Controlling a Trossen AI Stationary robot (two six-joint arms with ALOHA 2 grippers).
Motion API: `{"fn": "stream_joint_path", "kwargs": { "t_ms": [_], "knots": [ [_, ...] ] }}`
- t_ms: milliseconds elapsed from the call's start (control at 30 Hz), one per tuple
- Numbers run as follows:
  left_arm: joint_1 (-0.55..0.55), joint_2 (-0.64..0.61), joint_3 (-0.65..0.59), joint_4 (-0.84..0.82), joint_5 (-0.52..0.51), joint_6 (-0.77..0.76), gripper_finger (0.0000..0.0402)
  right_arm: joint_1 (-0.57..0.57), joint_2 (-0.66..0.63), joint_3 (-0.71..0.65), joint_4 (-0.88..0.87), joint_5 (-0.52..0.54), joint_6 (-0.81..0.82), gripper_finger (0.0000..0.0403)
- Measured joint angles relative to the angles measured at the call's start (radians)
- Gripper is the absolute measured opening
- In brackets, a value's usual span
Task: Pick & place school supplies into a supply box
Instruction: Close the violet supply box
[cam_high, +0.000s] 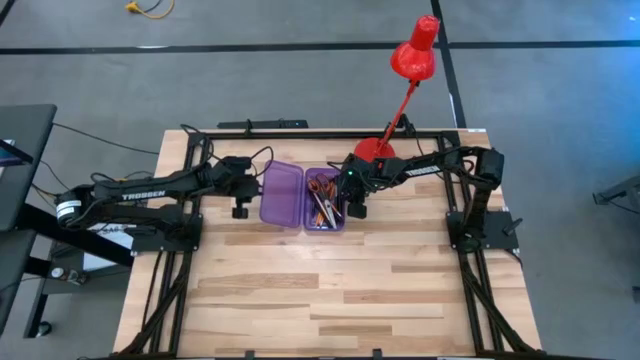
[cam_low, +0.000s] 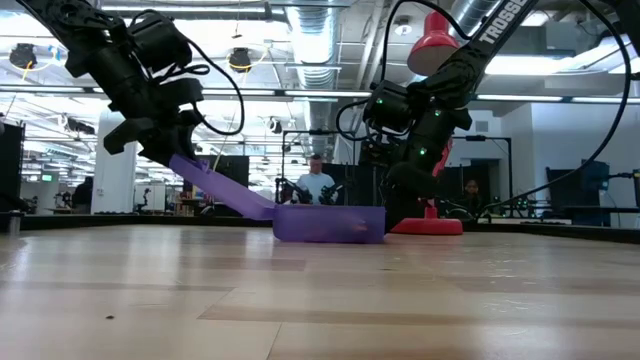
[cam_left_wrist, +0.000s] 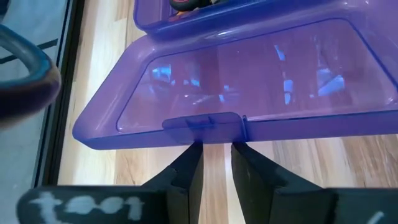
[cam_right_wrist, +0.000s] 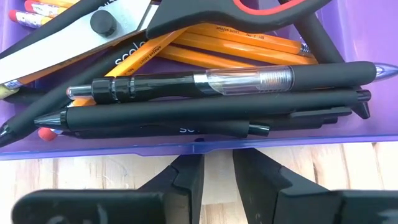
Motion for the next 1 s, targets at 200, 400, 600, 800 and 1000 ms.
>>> {"fn": "stream_joint_path", "kwargs": {
  "t_ms": [200, 400, 600, 800, 1000],
  "knots": [
    [-0.004, -0.001, 0.037, -0.003, 0.004, 0.000, 0.0073, 0.000, 0.000, 0.000, 0.000, 0.000, 0.000, 0.0082],
    [-0.028, -0.001, 0.082, 0.002, 0.003, 0.007, 0.0073, 0.000, 0.000, 0.000, 0.001, 0.000, 0.000, 0.0082],
    [-0.048, -0.001, 0.099, 0.013, 0.004, 0.011, 0.0073, 0.000, 0.000, -0.001, 0.003, 0.000, 0.001, 0.0082],
    [-0.073, 0.001, 0.100, 0.056, 0.024, 0.003, 0.0073, 0.001, 0.000, -0.001, 0.009, 0.002, 0.002, 0.0082],
    [-0.093, 0.003, 0.098, 0.099, 0.038, 0.002, 0.0073, 0.005, 0.000, -0.001, 0.009, 0.002, 0.011, 0.0082]
  ]
}}
